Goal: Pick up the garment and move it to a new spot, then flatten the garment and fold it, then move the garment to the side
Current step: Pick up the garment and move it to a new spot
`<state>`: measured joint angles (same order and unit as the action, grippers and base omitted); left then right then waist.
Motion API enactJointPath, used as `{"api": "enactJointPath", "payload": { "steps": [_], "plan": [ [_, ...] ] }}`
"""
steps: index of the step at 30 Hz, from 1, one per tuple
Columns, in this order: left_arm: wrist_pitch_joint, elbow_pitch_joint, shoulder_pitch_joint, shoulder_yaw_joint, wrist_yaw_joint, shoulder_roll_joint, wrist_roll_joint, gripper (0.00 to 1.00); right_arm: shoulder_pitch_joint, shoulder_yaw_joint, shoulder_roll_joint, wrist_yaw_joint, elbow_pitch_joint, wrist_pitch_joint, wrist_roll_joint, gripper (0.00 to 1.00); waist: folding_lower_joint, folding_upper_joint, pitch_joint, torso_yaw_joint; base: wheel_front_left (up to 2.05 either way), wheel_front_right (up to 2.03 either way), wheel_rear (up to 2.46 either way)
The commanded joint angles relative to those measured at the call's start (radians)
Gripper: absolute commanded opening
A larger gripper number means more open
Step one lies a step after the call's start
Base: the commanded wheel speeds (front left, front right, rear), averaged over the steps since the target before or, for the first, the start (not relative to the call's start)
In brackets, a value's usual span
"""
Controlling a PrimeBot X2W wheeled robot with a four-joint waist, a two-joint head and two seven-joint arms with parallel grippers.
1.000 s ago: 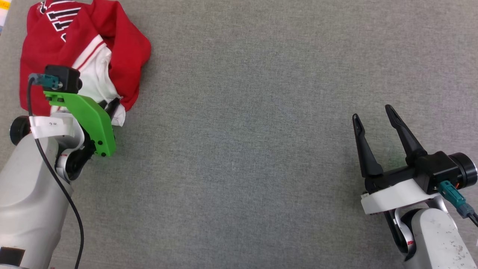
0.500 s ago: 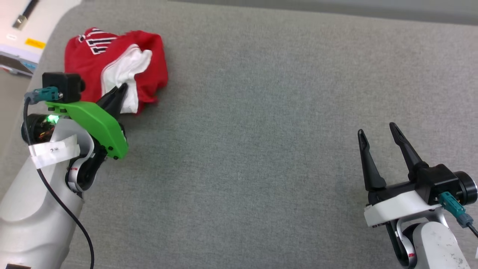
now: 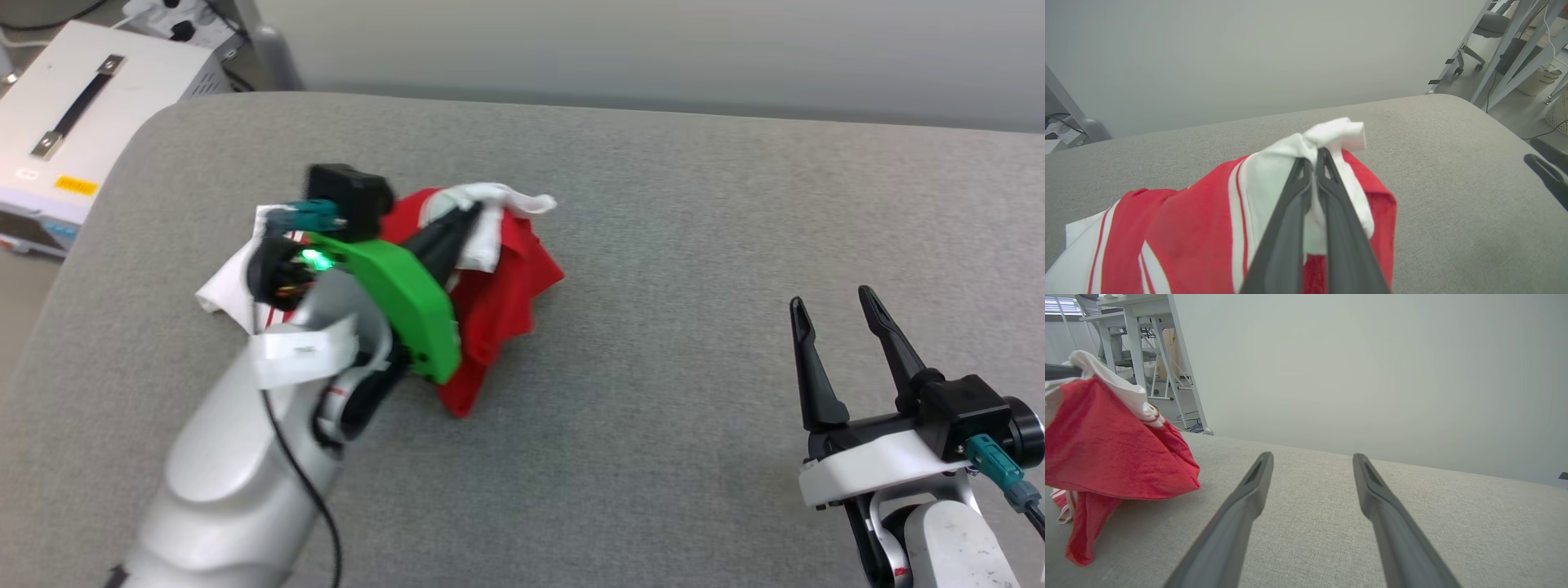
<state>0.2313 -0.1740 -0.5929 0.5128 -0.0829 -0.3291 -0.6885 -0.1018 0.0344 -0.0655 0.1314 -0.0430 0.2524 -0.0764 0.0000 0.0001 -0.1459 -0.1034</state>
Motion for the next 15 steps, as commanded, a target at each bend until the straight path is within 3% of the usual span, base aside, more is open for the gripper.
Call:
{"api": "enactJointPath", "payload": {
  "steps": [1, 8, 15],
  "plan": [
    [0.000, -0.005, -0.019, 0.018, 0.006, 0.030, 0.016, 0.00, 0.016, -0.002, 0.004, -0.001, 0.004, 0.009, -0.004, 1.00, 0.0000, -0.0001, 0.014, 0.046, 0.00, 0.00, 0.00],
    [-0.039, -0.114, -0.121, 0.084, 0.029, 0.202, 0.043, 0.00, 0.007, -0.022, 0.011, -0.001, 0.019, 0.009, -0.003, 1.00, 0.0000, -0.0001, -0.014, 0.140, 0.00, 0.00, 0.00],
    [-0.117, -0.230, -0.234, 0.144, 0.051, 0.274, 0.032, 0.00, -0.012, -0.081, 0.014, -0.001, 0.043, 0.009, 0.005, 1.00, 0.0000, -0.0001, -0.047, 0.227, 0.00, 0.00, 0.00]
  ]
}}
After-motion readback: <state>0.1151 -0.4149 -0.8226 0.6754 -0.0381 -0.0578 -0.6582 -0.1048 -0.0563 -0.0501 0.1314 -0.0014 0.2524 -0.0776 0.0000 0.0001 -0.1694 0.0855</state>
